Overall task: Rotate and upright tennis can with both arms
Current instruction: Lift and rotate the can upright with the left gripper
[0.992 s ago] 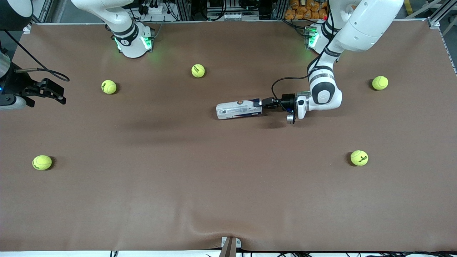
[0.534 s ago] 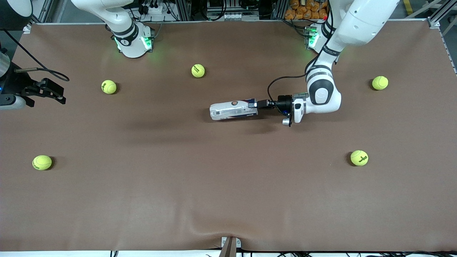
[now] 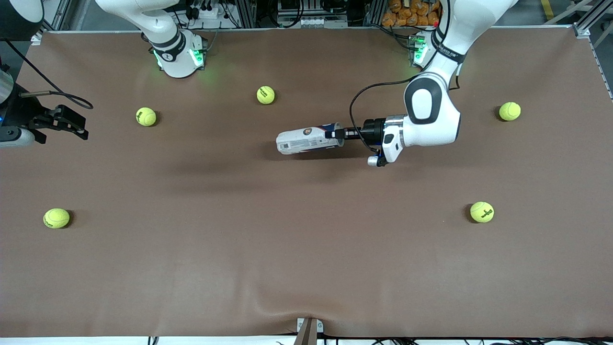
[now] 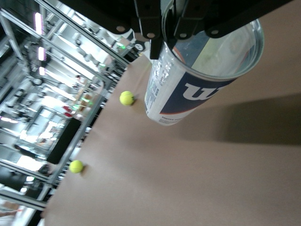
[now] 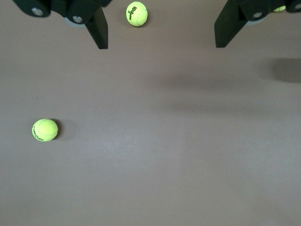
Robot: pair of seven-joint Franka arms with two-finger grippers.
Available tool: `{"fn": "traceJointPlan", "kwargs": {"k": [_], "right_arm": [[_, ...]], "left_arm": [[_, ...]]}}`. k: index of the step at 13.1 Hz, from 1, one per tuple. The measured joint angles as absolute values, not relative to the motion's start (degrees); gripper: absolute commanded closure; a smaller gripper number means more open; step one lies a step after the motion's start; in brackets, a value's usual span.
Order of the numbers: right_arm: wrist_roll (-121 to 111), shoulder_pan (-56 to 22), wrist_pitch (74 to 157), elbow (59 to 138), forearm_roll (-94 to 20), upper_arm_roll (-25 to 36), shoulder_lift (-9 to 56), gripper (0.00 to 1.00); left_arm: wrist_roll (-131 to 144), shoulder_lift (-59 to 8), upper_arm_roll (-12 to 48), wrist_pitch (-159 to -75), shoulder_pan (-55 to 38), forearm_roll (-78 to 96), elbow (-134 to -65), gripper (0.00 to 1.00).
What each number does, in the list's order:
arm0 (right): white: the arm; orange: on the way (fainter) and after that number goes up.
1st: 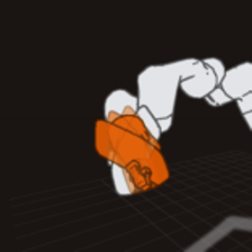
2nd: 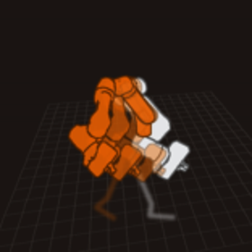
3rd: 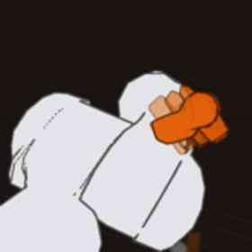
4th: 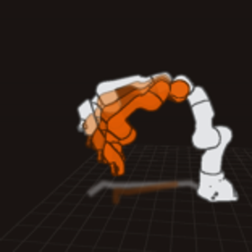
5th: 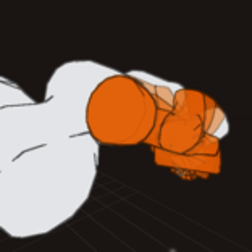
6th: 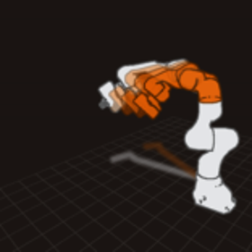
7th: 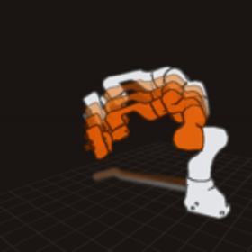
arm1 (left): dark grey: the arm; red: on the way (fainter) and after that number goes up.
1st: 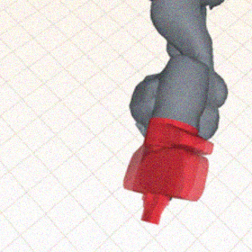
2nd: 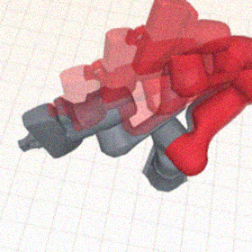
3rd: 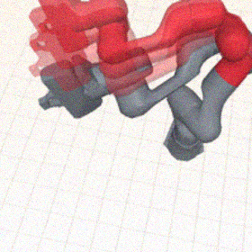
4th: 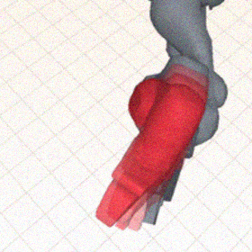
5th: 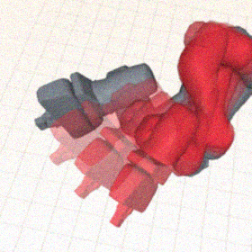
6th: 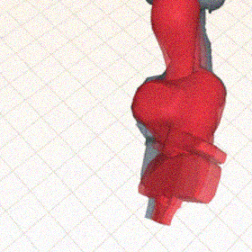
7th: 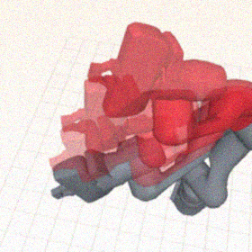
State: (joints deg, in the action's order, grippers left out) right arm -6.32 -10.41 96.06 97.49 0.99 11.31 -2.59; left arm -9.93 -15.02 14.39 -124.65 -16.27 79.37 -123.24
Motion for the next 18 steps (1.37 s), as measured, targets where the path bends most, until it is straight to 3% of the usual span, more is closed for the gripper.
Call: {"fn": "traceJointPlan", "kwargs": {"k": [9,18], "right_arm": [[-6.32,-10.41,96.04,96.66,0.99,11.27,-2.59,0.0],[-6.32,-10.39,96.17,96.45,0.99,11.27,-2.59,0.0]], "left_arm": [[44.94,-13.91,14.73,-124.74,-26.75,27.49,-105.3,1.0],[67.94,-22.11,14.76,-118.45,-37.75,-0.83,-95.03,1.0]]}}
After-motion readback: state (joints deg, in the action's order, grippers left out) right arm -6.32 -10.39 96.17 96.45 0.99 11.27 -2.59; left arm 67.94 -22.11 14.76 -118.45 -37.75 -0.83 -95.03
